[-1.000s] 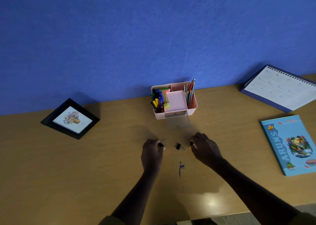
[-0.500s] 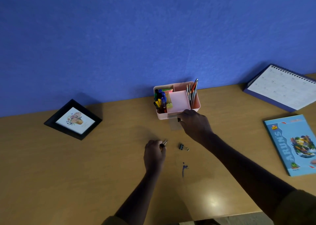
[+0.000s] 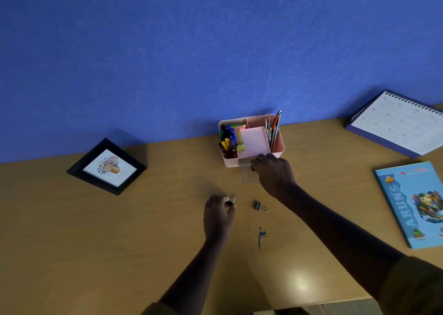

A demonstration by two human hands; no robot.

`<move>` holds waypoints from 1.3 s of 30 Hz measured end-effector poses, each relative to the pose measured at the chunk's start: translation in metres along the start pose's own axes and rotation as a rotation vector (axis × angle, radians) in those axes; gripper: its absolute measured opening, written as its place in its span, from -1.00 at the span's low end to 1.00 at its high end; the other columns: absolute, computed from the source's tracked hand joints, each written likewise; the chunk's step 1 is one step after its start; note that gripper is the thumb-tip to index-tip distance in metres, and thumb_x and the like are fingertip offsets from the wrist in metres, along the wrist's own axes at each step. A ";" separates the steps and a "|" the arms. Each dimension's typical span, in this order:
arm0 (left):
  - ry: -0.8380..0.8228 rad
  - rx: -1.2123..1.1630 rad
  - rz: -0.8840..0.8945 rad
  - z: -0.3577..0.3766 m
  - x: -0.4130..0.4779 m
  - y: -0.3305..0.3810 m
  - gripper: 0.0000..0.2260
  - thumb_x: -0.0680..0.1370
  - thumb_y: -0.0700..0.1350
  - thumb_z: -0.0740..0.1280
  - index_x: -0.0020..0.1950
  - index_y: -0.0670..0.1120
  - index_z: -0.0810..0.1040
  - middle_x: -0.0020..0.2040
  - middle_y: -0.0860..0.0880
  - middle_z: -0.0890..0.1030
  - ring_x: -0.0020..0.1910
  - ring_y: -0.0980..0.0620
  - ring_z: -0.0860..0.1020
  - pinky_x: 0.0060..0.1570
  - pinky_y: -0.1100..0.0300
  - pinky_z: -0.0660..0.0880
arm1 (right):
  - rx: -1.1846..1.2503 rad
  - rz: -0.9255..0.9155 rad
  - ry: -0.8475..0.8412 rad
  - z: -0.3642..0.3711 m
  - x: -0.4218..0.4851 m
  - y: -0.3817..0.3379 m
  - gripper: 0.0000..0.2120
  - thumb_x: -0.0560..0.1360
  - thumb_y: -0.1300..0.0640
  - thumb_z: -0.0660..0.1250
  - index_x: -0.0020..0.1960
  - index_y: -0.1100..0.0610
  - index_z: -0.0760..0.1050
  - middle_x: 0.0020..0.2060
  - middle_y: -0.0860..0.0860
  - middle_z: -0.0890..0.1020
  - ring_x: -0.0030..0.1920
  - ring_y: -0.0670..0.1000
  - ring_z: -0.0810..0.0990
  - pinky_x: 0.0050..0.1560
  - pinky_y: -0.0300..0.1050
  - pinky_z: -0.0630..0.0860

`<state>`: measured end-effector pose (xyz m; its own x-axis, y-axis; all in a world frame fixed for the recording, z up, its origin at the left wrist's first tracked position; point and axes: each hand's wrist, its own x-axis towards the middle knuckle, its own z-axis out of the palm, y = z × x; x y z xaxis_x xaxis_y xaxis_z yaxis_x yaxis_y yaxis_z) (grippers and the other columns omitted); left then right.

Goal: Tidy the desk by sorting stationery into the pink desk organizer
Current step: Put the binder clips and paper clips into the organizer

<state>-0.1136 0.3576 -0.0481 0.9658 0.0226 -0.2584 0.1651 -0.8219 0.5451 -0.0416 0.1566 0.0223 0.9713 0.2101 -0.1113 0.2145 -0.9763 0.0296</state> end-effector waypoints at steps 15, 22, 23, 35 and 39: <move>0.125 0.089 0.263 -0.040 0.041 0.099 -0.68 0.64 0.10 0.43 0.37 0.07 0.66 0.18 0.09 0.72 0.06 0.10 0.68 -0.14 0.26 0.45 | 0.441 0.265 -0.140 0.076 -0.123 -0.028 -0.55 0.64 -0.06 0.42 0.48 0.04 0.50 0.34 0.00 0.60 0.21 0.01 0.64 -0.09 -0.12 0.69; -0.019 0.316 0.311 -0.021 0.074 0.121 -0.73 0.64 0.03 0.46 0.33 0.04 0.67 0.19 0.04 0.74 0.16 0.02 0.70 0.03 0.09 0.63 | 0.343 0.196 -0.187 0.080 -0.109 -0.039 -0.59 0.66 0.01 0.36 0.49 0.02 0.46 0.35 0.04 0.56 0.27 0.10 0.58 -0.04 0.03 0.69; -0.037 0.324 0.331 -0.019 0.076 0.121 -0.72 0.64 0.01 0.47 0.34 0.04 0.67 0.20 0.03 0.74 0.17 0.02 0.70 0.05 0.08 0.63 | 0.332 0.192 -0.186 0.081 -0.107 -0.039 -0.62 0.68 0.01 0.33 0.47 0.03 0.47 0.33 0.04 0.56 0.26 0.10 0.58 -0.03 0.03 0.69; -0.091 0.360 0.422 -0.017 0.080 0.121 -0.63 0.59 -0.01 0.53 0.40 0.02 0.66 0.28 0.02 0.73 0.25 0.01 0.68 0.11 0.05 0.67 | 0.328 0.178 -0.145 0.089 -0.098 -0.037 -0.81 0.62 0.13 0.42 0.23 0.08 0.57 0.10 0.04 0.64 0.06 0.08 0.65 -0.20 -0.02 0.65; -0.082 0.306 0.407 -0.023 0.079 0.118 -0.62 0.61 0.01 0.51 0.42 0.05 0.65 0.27 0.04 0.72 0.23 0.03 0.68 0.09 0.03 0.67 | 0.321 0.155 -0.166 0.090 -0.095 -0.036 -0.79 0.63 0.18 0.38 0.26 0.07 0.55 0.12 0.03 0.62 0.06 0.05 0.62 -0.19 -0.06 0.64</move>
<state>-0.0130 0.2753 0.0140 0.9188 -0.3683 -0.1422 -0.2986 -0.8839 0.3598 -0.1505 0.1672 -0.0576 0.9543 0.0734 -0.2896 -0.0017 -0.9680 -0.2510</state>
